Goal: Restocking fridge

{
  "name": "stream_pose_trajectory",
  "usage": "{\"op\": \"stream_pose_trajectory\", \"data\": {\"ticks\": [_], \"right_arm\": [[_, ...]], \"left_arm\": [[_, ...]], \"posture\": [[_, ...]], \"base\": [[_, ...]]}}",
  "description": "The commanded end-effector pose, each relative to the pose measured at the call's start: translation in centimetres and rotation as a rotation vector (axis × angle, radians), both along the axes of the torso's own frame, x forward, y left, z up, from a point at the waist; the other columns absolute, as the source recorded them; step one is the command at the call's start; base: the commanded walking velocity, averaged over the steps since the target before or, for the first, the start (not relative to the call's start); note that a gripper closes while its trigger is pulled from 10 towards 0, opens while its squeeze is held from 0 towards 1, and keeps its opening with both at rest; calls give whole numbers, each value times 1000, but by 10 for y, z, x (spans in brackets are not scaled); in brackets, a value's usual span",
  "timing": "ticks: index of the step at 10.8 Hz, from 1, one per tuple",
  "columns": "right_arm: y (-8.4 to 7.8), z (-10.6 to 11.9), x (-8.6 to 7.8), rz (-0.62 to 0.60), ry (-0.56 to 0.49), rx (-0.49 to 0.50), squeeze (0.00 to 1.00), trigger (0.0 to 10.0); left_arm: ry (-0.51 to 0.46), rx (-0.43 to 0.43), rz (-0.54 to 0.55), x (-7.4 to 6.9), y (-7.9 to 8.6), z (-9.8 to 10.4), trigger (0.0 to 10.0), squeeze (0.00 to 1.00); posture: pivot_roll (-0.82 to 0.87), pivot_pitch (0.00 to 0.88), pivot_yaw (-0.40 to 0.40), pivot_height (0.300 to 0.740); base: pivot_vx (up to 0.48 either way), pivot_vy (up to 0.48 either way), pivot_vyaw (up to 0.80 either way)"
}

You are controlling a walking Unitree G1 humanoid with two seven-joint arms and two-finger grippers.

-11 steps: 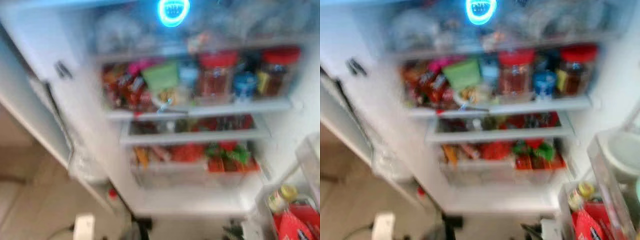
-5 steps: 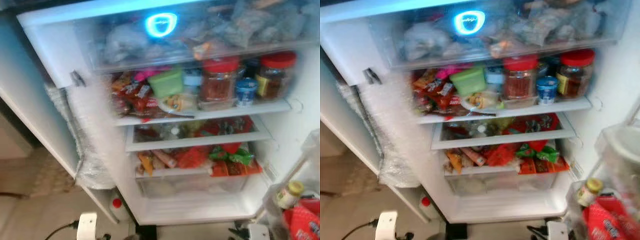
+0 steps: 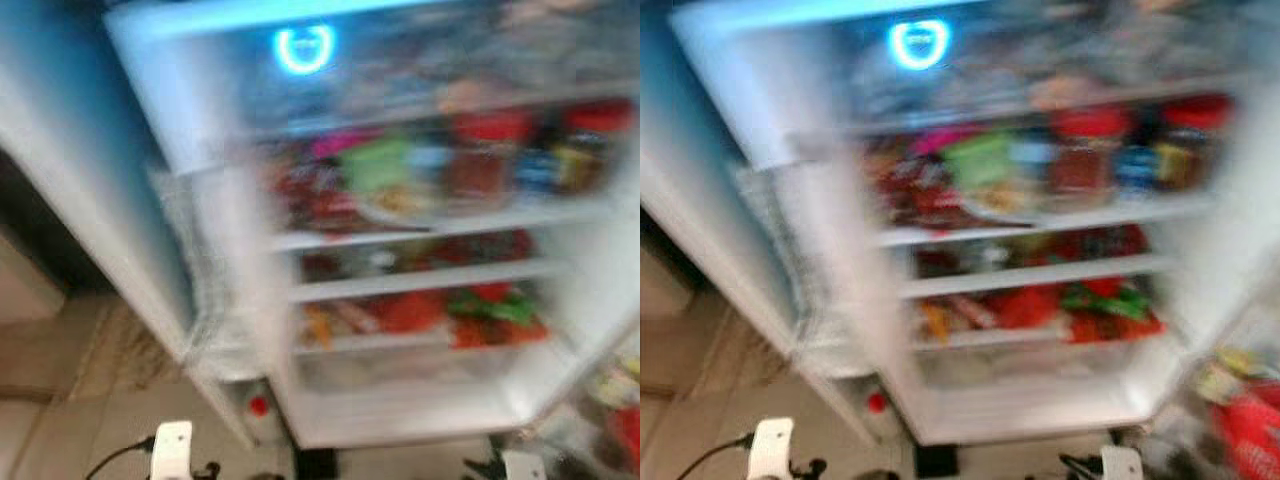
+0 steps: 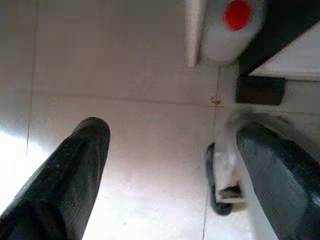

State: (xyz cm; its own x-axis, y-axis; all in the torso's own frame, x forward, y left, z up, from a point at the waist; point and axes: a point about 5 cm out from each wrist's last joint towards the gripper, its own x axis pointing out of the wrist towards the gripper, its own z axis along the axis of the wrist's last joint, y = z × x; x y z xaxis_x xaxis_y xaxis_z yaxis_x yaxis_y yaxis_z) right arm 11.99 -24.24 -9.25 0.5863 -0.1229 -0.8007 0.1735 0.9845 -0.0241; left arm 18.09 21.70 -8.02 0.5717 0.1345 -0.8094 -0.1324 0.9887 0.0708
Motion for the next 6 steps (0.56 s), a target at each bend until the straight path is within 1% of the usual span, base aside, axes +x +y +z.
{"op": "stream_pose_trajectory", "data": {"ticks": [1,6], "right_arm": [[12,-11,-24,14,108,41,0,10000],[12,-11,-23,10,117,48,0,10000]], "left_arm": [[10,14,-2,0,5,1,10000,0],[8,2,0,1,3,1,10000,0]], "posture": [[-141,0,113,650],[-144,0,105,650]], "base": [[0,345,0],[0,344,0]]}}
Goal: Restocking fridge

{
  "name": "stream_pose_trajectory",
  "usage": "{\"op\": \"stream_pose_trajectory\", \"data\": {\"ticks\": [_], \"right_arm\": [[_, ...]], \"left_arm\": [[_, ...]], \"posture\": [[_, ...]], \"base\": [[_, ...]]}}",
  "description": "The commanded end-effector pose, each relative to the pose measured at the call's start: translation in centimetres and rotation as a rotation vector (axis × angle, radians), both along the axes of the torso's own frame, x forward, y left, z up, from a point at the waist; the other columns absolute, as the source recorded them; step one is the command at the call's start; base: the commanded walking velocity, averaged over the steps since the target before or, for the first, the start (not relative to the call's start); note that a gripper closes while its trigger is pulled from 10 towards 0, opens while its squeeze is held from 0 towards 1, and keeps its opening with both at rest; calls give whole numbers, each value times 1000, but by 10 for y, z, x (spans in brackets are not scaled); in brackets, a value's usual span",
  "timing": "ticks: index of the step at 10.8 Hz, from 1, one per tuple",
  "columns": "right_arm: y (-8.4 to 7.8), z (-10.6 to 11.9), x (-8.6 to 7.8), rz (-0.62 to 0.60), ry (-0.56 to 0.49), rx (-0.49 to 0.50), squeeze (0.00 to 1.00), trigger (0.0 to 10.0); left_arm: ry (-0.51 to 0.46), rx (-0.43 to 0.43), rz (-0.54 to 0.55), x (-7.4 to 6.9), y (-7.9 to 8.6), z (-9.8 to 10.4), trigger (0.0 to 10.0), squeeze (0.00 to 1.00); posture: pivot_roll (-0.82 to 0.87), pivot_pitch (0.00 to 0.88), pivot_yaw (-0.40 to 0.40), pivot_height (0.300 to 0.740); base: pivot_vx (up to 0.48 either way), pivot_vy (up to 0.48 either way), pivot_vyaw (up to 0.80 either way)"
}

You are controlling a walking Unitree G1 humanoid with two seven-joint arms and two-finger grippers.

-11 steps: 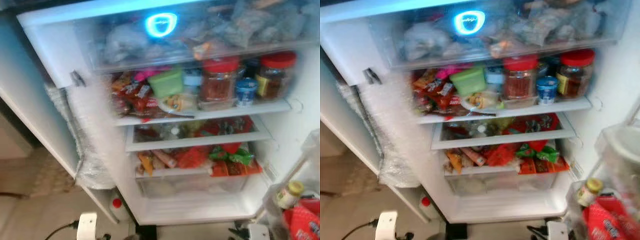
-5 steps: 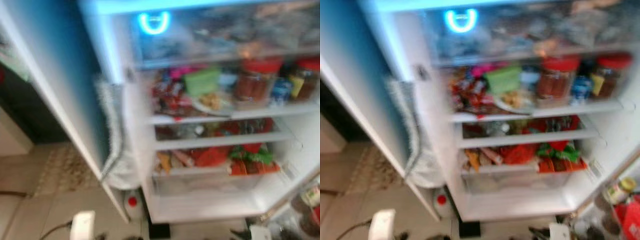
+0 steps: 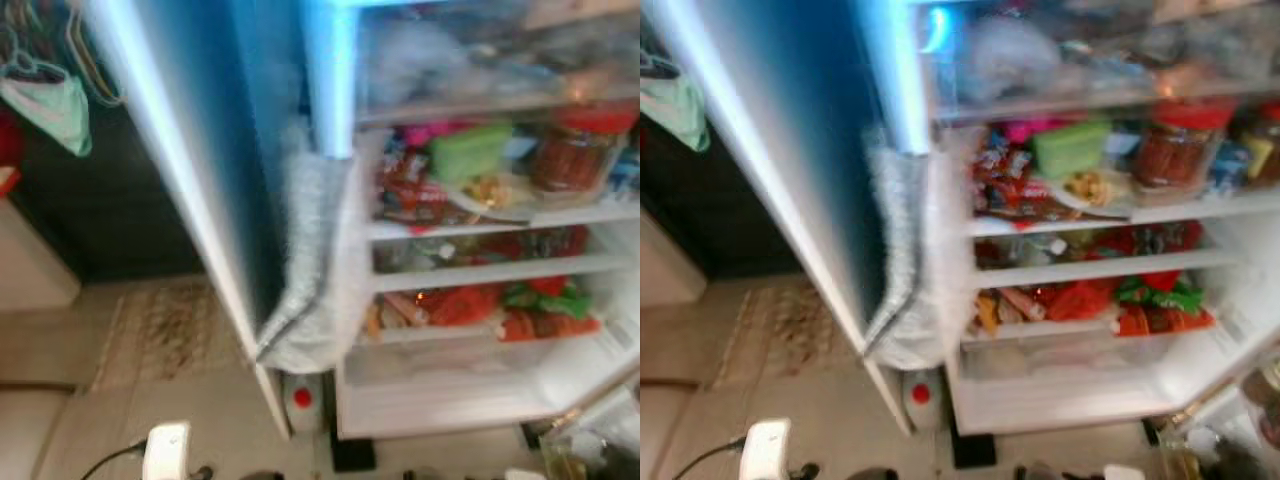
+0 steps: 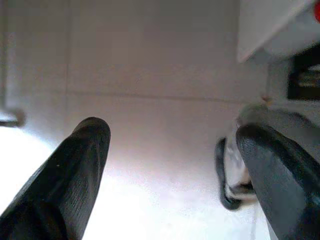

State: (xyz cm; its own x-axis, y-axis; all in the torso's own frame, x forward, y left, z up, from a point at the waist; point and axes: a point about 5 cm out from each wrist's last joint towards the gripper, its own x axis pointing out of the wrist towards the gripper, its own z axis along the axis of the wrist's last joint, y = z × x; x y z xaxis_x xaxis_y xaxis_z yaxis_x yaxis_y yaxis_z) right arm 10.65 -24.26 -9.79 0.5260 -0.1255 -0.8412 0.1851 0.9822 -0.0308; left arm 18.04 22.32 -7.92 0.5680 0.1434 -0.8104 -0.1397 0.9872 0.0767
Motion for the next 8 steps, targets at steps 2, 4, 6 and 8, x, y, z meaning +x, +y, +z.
{"op": "stream_pose_trajectory", "data": {"ticks": [2,4,6,8], "right_arm": [[12,-6,-10,21,55,43,0,10000],[11,-6,-10,16,56,43,0,10000],[11,-6,-10,15,59,41,0,10000],[10,-7,-12,9,70,28,0,10000]], "left_arm": [[3,-13,7,1,-4,-1,10000,0],[3,-12,9,1,-4,-1,10000,0],[2,-13,8,2,-5,0,10000,0],[0,-12,-8,2,-5,0,10000,0]], "posture": [[-145,0,104,650],[-146,0,104,650],[-147,0,106,650],[-152,0,109,650]], "base": [[0,343,0],[0,345,0],[0,341,0],[0,163,0]]}}
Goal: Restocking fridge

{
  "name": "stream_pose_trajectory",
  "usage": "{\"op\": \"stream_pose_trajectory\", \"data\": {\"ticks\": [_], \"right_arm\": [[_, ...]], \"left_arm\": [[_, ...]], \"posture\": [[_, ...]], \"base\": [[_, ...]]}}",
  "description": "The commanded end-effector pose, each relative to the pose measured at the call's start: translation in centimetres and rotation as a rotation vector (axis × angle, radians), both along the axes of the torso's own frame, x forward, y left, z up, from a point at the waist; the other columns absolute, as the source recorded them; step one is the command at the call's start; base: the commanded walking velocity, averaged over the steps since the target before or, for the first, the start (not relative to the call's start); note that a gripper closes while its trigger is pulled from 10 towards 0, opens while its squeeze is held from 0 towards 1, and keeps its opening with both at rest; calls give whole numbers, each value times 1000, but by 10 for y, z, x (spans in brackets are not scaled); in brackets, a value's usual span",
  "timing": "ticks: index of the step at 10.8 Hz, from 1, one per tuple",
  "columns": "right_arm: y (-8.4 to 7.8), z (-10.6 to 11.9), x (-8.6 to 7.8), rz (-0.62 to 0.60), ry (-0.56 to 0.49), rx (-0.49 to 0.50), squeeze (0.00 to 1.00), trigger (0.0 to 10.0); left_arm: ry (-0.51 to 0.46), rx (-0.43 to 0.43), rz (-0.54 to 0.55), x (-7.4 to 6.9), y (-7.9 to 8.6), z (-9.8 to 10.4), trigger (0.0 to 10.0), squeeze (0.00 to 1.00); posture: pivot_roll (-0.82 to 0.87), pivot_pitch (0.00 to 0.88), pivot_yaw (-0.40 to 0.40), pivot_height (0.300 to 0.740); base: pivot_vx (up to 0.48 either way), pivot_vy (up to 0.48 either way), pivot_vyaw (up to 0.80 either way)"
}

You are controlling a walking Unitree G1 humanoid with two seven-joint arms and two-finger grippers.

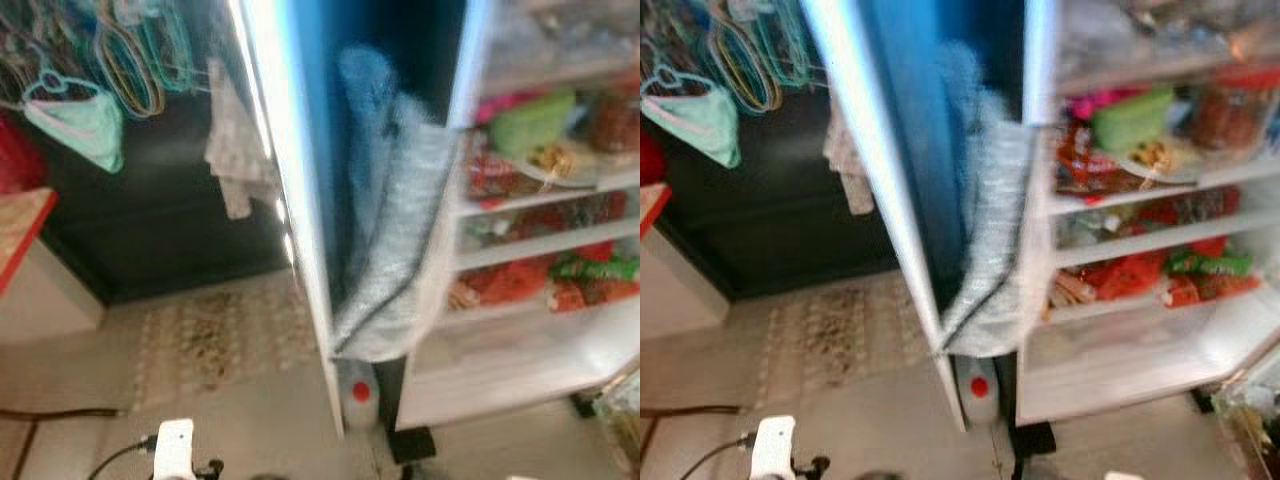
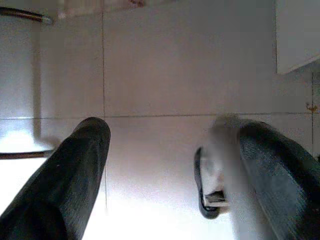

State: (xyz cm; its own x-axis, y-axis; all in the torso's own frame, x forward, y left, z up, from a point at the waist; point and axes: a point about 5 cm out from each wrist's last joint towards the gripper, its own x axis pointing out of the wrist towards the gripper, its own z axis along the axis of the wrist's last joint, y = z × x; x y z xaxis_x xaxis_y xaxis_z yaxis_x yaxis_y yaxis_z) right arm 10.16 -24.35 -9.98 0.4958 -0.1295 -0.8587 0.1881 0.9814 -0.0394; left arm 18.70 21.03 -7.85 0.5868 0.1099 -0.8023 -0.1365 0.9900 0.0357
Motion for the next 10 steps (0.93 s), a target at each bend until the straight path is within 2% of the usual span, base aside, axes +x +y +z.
{"op": "stream_pose_trajectory", "data": {"ticks": [1,6,10], "right_arm": [[12,-5,-7,4,29,41,0,10000],[10,-5,-7,13,42,31,0,10000],[10,-5,-9,18,46,31,0,10000]], "left_arm": [[23,26,-6,-5,9,-1,10000,0],[14,2,-2,-6,6,-2,10000,0],[18,-1,0,-8,5,-3,10000,0]], "posture": [[-154,0,113,650],[-139,0,102,740],[-134,0,98,740]], "base": [[0,0,0],[0,0,0],[0,0,0]]}}
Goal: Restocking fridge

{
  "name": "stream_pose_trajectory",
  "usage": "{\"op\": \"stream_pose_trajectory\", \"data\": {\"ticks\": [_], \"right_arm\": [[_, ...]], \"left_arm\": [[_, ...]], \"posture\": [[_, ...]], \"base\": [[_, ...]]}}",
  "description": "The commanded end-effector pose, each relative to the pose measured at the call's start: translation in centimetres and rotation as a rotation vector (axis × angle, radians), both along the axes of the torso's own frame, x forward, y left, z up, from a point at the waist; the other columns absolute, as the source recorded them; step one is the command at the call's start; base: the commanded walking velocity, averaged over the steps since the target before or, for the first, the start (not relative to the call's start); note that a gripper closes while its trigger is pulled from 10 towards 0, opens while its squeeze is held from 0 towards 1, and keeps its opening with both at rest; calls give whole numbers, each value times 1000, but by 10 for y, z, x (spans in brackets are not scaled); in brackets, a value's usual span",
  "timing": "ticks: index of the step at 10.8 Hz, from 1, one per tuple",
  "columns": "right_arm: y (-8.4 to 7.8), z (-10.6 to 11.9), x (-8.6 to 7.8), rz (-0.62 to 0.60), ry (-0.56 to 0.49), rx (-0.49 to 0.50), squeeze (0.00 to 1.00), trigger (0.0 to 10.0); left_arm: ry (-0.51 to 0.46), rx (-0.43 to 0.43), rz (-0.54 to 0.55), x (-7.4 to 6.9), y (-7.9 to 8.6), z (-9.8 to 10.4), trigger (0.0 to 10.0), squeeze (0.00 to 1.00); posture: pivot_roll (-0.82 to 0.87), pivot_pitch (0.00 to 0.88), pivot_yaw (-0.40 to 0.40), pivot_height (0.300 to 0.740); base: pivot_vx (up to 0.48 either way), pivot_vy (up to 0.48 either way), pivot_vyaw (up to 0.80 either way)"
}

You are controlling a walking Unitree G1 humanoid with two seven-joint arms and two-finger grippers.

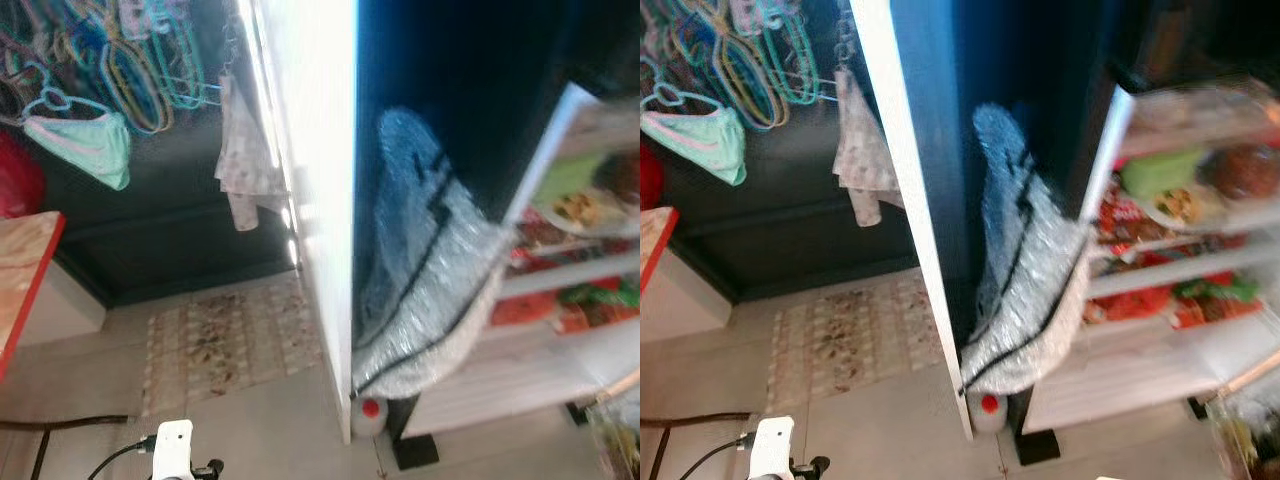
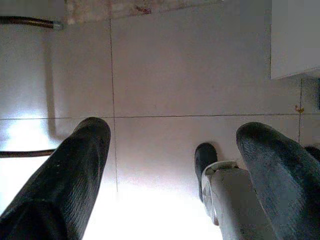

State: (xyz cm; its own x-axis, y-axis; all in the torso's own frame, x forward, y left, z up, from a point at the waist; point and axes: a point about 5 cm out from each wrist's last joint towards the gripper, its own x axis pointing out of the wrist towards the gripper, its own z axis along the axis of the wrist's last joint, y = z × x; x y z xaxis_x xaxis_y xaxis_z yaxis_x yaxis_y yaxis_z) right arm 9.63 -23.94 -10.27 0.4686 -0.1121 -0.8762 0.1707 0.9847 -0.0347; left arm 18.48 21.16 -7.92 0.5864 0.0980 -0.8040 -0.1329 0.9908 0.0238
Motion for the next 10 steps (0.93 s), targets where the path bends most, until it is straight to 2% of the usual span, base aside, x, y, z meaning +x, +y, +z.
{"op": "stream_pose_trajectory", "data": {"ticks": [1,3,8,10], "right_arm": [[5,-2,-3,1,14,19,0,10000],[5,-2,-2,-13,2,21,0,10000],[4,-1,-1,-50,-7,10,0,10000],[4,-1,-1,-60,-11,16,0,10000]], "left_arm": [[16,11,5,-5,4,-2,10000,0],[16,2,19,-5,3,-2,10000,0],[21,7,6,-3,4,-1,10000,0],[20,6,0,-3,4,-1,10000,0]], "posture": [[-128,0,90,740],[-139,0,94,740],[-144,0,100,740],[-146,0,101,740]], "base": [[0,0,0],[0,0,0],[0,296,0],[0,328,-722]]}}
